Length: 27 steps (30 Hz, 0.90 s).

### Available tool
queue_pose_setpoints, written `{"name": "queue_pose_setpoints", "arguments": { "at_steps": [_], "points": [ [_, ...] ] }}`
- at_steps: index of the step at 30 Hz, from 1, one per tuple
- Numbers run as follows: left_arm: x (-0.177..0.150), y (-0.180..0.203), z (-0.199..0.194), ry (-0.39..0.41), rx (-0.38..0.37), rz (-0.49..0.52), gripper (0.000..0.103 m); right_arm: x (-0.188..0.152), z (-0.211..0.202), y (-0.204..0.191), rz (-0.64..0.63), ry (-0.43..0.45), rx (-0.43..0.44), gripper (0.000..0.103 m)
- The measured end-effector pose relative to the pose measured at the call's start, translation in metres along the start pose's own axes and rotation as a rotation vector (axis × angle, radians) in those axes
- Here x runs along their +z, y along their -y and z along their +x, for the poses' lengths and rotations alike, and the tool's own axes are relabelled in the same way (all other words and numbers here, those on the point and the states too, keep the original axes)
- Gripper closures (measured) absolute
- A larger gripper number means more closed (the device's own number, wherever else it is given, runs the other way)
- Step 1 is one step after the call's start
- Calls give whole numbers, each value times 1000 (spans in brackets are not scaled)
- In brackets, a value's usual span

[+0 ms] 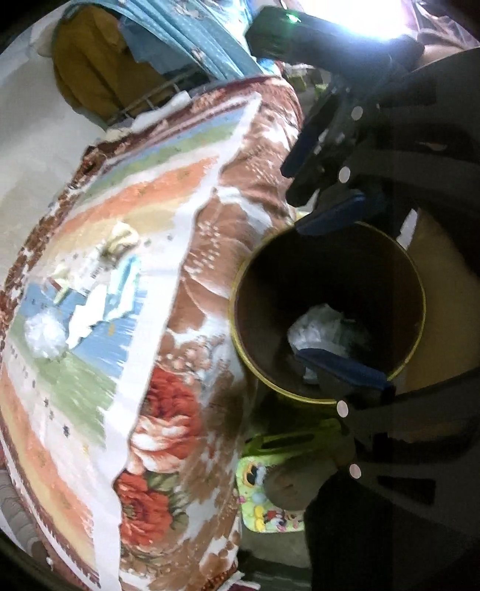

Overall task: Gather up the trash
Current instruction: 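Open both grippers over the bin to drop the tissue and cup, then move both open tools forward over the blue mask and wrapper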

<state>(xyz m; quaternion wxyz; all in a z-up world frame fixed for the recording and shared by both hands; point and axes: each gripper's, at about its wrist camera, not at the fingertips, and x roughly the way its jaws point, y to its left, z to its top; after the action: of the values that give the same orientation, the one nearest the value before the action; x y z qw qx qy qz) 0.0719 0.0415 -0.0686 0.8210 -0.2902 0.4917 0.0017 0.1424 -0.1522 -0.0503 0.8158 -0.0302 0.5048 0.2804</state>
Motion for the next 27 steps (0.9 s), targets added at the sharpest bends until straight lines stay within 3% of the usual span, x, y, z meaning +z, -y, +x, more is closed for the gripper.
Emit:
{"name": "queue_pose_setpoints", "arguments": {
  "at_steps": [3, 8, 14, 21, 27],
  "points": [
    [12, 1, -11, 35, -11, 4, 34, 8, -7, 1, -18, 31, -16, 38],
    [22, 2, -13, 30, -21, 4, 31, 23, -14, 4, -38, 65, -38, 36],
    [45, -1, -24, 62, -40, -4, 26, 34, -22, 0, -90, 91, -18, 29],
    [70, 6, -26, 104, 44, 55, 19, 52, -30, -2, -125, 143, -29, 21],
    [92, 7, -21, 88, 18, 64, 7, 66, -29, 3, -126, 141, -33, 14]
  ]
}}
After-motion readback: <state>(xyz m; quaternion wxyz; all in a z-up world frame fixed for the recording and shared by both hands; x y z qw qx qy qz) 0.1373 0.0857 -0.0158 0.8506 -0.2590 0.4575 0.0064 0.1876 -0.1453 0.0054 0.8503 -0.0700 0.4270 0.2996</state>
